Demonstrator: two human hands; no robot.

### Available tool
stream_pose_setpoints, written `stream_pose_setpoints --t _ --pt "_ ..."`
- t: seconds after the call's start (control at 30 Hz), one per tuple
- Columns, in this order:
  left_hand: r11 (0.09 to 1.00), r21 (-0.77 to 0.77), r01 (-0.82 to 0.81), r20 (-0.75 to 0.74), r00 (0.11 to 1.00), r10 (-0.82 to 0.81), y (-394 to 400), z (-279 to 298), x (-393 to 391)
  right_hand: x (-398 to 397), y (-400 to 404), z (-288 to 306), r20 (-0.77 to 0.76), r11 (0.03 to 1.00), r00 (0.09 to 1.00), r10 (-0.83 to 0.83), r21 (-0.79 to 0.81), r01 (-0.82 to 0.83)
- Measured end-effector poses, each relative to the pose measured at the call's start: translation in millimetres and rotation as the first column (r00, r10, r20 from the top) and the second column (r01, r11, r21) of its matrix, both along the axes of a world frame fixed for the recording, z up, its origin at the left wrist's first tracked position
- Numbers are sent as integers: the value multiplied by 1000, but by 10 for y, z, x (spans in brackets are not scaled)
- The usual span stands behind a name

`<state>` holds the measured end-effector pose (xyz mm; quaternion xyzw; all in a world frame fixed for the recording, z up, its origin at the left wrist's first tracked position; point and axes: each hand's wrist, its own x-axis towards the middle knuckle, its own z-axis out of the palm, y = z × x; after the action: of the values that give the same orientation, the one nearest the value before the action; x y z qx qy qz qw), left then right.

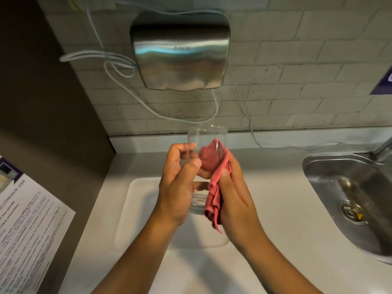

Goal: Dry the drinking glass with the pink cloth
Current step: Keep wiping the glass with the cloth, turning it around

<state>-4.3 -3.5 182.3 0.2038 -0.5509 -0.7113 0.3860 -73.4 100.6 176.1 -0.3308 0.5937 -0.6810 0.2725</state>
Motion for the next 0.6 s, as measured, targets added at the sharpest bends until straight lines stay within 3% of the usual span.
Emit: stream_pose_setpoints --t 0.13,0.23,0.37,0.5,0.6 --pt "1000 -25 13 11 1000 -13 112 -52 -24 -219 -101 66 7 999 1000 -15 -42 15" --pt "999 -2 -39 0 999 39 64 27 -47 -246 -164 107 -118 998 992 -40 -43 35" --pt "990 -22 -137 20 990 137 -128 137 -55 101 -53 -121 -394 1000 919 -17 9 22" --pt "992 -92 -91 140 985 103 -27 32 -52 -90 -151 -50 -246 995 965 -94 -41 87" --pt "998 22 -57 185 981 52 75 -45 -55 -265 -232 125 -225 994 968 -110 -20 109"
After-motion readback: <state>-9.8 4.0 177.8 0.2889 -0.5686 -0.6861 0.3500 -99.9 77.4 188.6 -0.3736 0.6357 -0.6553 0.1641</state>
